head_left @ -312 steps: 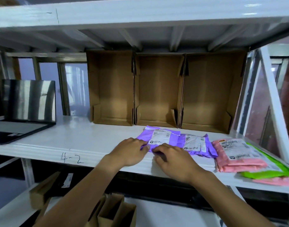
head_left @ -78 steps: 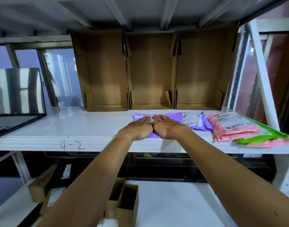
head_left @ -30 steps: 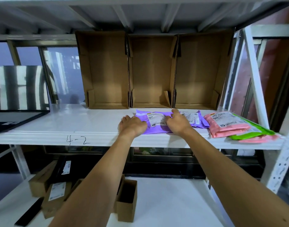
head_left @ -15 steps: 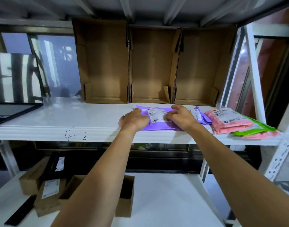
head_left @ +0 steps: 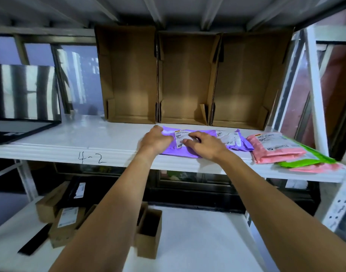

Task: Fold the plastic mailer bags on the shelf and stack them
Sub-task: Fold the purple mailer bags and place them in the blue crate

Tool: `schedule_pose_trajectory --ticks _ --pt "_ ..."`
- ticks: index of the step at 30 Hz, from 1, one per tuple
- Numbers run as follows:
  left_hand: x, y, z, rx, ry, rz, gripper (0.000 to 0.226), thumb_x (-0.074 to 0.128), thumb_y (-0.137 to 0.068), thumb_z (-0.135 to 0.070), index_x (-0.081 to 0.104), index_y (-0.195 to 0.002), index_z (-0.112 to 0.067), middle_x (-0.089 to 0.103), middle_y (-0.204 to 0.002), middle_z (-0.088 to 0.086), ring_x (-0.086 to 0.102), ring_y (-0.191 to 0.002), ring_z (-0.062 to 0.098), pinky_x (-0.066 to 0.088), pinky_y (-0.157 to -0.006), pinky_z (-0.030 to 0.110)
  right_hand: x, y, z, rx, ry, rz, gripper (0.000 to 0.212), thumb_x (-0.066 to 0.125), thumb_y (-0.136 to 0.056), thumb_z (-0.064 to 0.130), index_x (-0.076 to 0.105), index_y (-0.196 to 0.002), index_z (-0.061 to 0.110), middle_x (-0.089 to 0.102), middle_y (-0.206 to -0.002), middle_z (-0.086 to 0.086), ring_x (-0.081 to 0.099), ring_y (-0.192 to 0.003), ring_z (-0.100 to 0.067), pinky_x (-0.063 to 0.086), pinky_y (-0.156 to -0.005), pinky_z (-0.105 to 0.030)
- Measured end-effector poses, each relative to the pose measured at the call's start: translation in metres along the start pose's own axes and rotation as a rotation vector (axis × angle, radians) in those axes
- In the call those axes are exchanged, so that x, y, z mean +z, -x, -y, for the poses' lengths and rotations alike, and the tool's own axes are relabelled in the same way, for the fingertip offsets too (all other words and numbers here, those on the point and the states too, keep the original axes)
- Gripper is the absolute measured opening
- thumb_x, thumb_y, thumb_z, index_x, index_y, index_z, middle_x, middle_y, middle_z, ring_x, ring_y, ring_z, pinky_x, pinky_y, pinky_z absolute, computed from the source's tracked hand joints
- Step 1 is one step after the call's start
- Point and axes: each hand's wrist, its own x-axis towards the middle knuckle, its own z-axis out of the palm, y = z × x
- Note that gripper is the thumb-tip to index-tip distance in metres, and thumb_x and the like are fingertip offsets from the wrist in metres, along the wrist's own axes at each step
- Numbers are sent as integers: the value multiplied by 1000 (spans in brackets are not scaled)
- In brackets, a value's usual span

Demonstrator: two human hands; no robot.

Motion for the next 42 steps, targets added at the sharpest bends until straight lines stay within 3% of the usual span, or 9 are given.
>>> schedule_pose_trajectory --ticks 4,8,14,21,25,32,36,38,42 --pt "-6 1 2 -69 180 -90 45 67 -79 -33 60 -124 -28 67 -119 4 65 -106 26 54 -95 38 -1 2 2 -46 -12 12 67 47 -89 71 45 -145 33 47 -151 2 44 -135 -26 34 -109 -41" --pt "-7 -9 9 -145 262 -179 47 62 -64 -36 65 -110 -32 74 -99 4 71 -91 27 58 -84 40 -3 1 -3 -43 -128 -4 54 52 -90 62 54 -136 34 54 -142 6 47 -129 -22 36 -108 -39" --pt "0 3 -5 -159 99 -158 52 63 -84 -35 58 -134 -26 63 -129 2 61 -114 27 50 -101 39 -4 5 -6 -75 -221 -4 40 60 -87 47 61 -125 33 63 -126 6 55 -118 -20 43 -105 -41" --pt "-1 -3 1 -187 193 -208 45 69 -71 -26 64 -116 -29 69 -110 3 68 -99 26 57 -92 40 -9 12 -5 -38 -419 24 66 66 -69 44 53 -133 30 62 -124 9 61 -112 -20 51 -98 -47" --pt "-1 -7 3 -165 263 -199 33 68 -68 -28 69 -101 -30 71 -92 -4 71 -86 21 61 -83 40 -12 14 -5 5 -436 -5 73 69 -75 39 44 -142 24 53 -136 3 61 -109 -21 53 -94 -43" --pt "-2 10 11 9 504 -236 29 57 -87 -2 72 -107 -18 73 -98 1 71 -96 19 58 -82 34 -8 11 -6 65 -383 -92 73 59 -88 38 30 -152 17 48 -147 -7 58 -118 -32 50 -95 -44" --pt "-8 28 9 37 711 -259 28 59 -90 5 72 -99 -17 73 -96 6 70 -90 18 55 -74 25 -9 7 -7 124 -411 -124 72 50 -95 45 21 -156 18 62 -128 -6 61 -111 -31 49 -94 -44" --pt "-14 36 9 18 796 -265 31 58 -89 7 72 -95 -20 74 -95 6 70 -88 19 54 -73 26 -9 5 -5 149 -398 -108 72 48 -97 49 20 -156 17 64 -124 -8 57 -116 -29 45 -97 -42" --pt "-20 46 15 -11 909 -250 33 57 -88 9 72 -106 -14 74 -103 18 71 -84 22 57 -78 35 -8 2 -5 195 -526 -86 83 58 -90 56 24 -156 19 53 -139 -5 49 -129 -29 40 -104 -40"
